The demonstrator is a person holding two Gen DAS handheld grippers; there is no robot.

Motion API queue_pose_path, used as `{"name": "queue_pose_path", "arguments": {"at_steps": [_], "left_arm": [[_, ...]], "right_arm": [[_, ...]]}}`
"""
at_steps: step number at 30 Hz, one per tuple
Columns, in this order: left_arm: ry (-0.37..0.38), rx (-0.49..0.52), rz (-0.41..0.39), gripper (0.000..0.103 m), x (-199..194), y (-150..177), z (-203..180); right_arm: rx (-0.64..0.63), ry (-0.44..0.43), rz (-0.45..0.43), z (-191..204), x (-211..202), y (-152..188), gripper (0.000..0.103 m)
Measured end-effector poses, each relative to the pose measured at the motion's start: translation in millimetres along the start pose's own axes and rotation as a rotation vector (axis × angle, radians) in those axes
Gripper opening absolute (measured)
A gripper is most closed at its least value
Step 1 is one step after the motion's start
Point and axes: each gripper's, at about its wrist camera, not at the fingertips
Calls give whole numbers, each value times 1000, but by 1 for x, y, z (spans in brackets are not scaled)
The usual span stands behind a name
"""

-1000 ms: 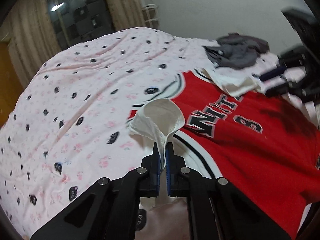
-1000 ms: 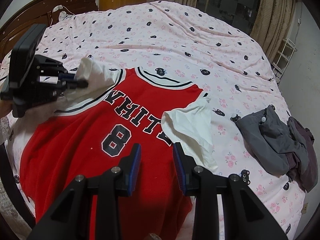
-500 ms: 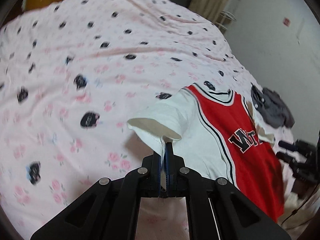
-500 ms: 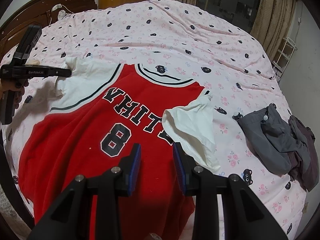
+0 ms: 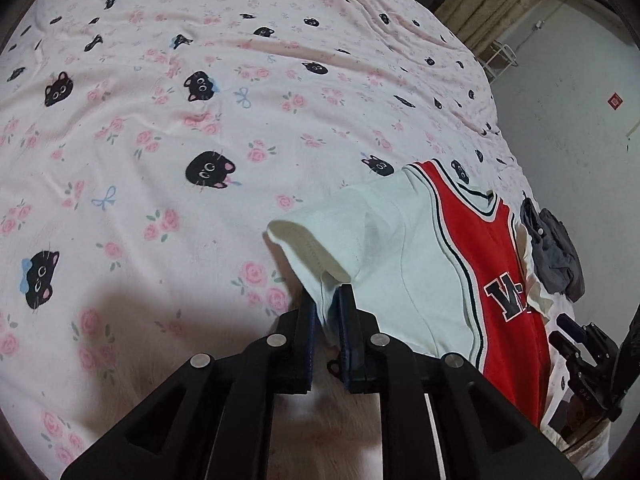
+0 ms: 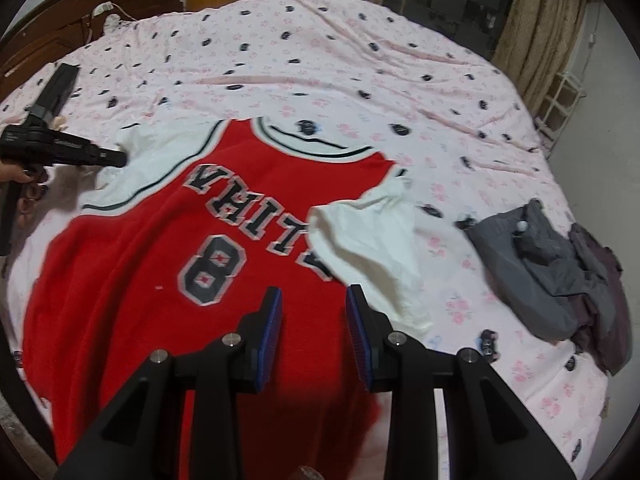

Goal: Fold clothes

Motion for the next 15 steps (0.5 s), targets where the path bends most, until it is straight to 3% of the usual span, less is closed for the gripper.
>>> {"name": "queue_pose_path", "arguments": {"at_steps": [4, 6, 9, 11, 13, 15], "left_arm": [[-41, -1, -31, 12, -13, 2, 1], [-64, 16, -58, 12, -21, 2, -2], [-61, 73, -119, 13, -36, 3, -15], [-69, 134, -159, 21, -45, 4, -27], [-91, 188, -200, 41, -51, 7, -38], [-86, 228, -235, 51, -56, 9, -48]], "right_arm": [[-41, 124, -35, -5, -8, 1, 34], [-132, 244, -56, 3, -12, 0, 34], [-242, 325, -68, 19, -9, -4, 34], [-297, 345, -64, 29, -3, -7, 34], [-348, 366, -58, 40, 5, -11, 34], [-386, 385, -45, 48, 14, -13, 34]]}}
Point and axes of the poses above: each gripper's, at about its wrist camera, not at the fingertips, and x roughly the way its jaws point, z to its left, y to its underside, and after that the axes turned 14 degrees about -x, right-handed
